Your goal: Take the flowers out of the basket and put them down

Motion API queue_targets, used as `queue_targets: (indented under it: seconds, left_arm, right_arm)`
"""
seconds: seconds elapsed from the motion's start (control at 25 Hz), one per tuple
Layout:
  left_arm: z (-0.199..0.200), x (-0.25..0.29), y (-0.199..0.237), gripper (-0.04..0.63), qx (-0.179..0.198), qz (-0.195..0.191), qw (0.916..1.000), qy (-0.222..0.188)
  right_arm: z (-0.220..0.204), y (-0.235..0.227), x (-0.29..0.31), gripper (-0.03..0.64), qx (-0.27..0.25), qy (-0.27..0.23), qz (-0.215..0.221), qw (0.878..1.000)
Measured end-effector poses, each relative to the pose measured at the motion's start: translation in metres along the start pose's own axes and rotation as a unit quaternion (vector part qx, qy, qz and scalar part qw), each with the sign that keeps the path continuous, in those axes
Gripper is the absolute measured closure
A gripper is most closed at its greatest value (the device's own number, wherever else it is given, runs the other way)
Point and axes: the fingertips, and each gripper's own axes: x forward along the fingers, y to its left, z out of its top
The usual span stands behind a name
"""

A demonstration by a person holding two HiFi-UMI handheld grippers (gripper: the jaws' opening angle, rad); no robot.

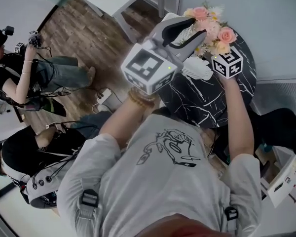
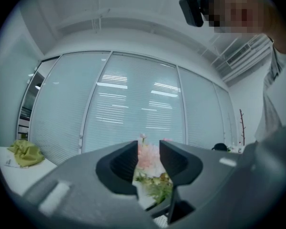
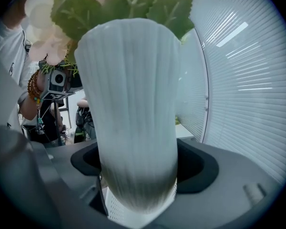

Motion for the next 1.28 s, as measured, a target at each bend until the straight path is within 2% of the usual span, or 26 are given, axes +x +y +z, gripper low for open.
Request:
queue_targets:
  seconds: [0.64, 1.28]
  left_arm:
    - [0.008, 0.054, -0.105, 0.453, -0.009, -0.096, 0.9952, -0.016]
    - [-0.022, 0.104, -0.212, 0.453, -0.031, -0.181, 0.9830, -0.003]
  right_arm:
    - [-0.020, -0.017, -0.132, 0.179, 0.011, 0.002, -0.094, 0.996]
    - [-0.084, -0.025, -0.251, 0.179, 0.045, 0.013, -0.173, 0.984]
